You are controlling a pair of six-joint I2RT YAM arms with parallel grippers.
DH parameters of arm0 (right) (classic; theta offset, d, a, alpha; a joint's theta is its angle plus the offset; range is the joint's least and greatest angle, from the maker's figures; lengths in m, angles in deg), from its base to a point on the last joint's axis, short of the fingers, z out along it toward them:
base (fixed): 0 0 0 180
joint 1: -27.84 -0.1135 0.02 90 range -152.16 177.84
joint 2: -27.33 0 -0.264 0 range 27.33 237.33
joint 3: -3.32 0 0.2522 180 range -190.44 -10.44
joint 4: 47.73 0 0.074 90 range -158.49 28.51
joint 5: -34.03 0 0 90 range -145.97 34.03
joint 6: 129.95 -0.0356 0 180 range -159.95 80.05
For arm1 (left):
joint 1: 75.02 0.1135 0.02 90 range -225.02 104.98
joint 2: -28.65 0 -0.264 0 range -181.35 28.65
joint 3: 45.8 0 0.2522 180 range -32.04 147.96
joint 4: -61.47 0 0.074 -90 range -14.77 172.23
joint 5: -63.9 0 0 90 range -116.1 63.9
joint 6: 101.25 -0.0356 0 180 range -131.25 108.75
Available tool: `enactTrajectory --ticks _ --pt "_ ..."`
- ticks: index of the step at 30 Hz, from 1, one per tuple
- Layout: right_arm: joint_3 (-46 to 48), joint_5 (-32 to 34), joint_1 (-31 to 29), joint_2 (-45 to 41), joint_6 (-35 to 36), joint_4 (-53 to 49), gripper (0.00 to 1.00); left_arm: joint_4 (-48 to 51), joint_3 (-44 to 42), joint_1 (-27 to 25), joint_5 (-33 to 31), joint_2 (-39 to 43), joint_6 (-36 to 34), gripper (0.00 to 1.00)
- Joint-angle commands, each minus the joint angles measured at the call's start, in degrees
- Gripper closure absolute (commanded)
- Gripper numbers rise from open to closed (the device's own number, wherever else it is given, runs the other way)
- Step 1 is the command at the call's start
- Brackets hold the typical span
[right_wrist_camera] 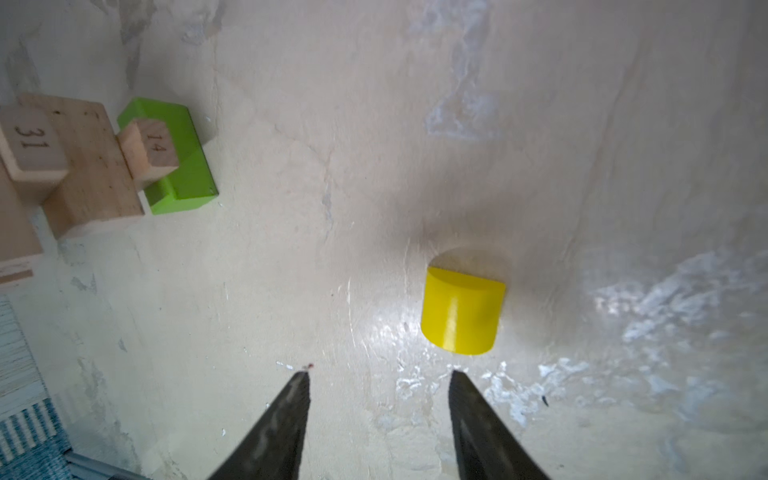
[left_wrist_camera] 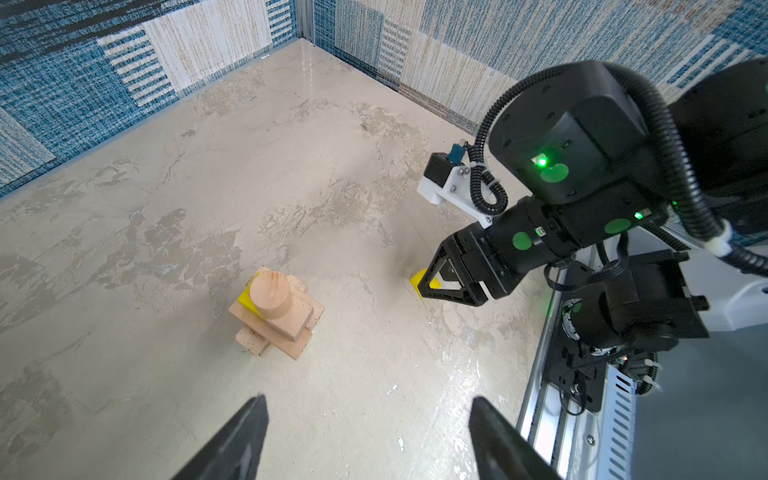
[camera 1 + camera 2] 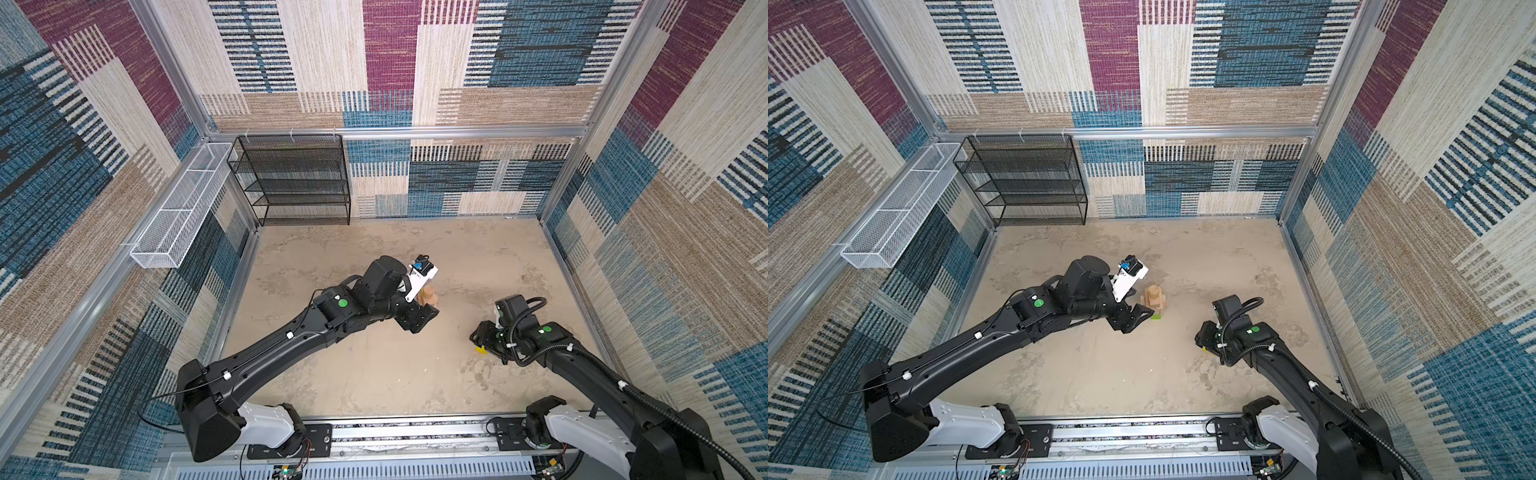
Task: Build the wood block tower
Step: 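Lower the right gripper around the yellow half-round block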
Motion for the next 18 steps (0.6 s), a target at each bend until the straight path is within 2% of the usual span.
enactTrajectory --ticks 1,4,11,18 --pt "-4.3 4.2 0.0 5.2 5.6 -1.8 0.37 -1.3 -0.3 0.2 0.1 -0.4 1.5 0.20" --pt "-5.1 4.6 0.0 8.8 7.1 0.5 0.37 -1.0 -0.1 0.4 0.1 -1.5 1.6 0.20" --pt "-1.5 1.4 0.0 13.1 7.0 8.0 0.44 0.1 0.1 0.9 -2.5 -2.1 0.6 0.20" --pt "0.7 0.6 -0.1 12.3 5.0 5.8 0.47 0.6 0.6 1.9 -2.0 -2.3 1.0 0.20"
